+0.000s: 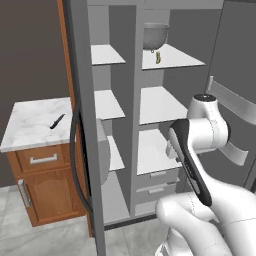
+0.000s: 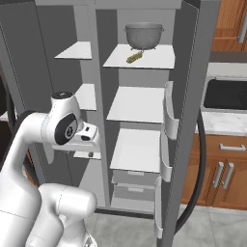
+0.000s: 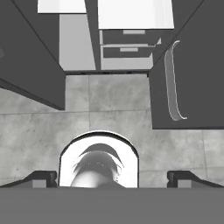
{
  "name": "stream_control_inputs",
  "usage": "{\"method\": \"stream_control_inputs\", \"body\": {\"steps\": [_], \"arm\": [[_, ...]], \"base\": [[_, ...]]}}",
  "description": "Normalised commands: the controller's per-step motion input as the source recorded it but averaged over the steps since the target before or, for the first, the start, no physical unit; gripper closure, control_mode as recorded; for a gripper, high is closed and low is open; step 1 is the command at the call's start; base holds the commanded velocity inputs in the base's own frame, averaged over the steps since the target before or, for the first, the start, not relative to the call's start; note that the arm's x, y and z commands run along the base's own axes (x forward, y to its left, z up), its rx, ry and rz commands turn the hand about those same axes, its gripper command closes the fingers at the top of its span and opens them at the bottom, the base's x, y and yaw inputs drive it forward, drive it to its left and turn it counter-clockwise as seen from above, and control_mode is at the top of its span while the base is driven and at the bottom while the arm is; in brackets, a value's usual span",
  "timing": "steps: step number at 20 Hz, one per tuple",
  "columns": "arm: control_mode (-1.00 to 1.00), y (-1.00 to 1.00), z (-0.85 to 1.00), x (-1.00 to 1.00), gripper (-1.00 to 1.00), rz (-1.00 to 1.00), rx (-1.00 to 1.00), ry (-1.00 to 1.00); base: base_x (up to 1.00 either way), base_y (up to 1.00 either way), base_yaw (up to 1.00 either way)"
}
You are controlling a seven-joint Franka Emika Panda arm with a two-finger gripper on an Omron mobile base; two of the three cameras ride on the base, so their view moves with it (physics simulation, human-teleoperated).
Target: Retrieve the butter from the fridge and place it on a plate on the dining table. Then retrieve the butter knife by the fridge and place it near the plate.
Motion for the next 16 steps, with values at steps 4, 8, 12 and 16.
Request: {"method": "stream_control_inputs", "body": {"steps": [4, 8, 12, 16], "arm": [[-1.0, 0.0, 0.0, -0.03, -1.0, -0.11, 0.0, -0.04], [1.0, 0.0, 0.0, 0.0, -1.0, 0.0, 0.0, 0.0], [1.0, 0.0, 0.0, 0.0, -1.0, 0.0, 0.0, 0.0], [1.0, 0.0, 0.0, 0.0, -1.0, 0.0, 0.0, 0.0]], "base": [[0.0, 0.0, 0.0], [-0.01, 0.0, -0.26], [-0.01, 0.0, -0.32], [0.0, 0.05, -0.17]]}}
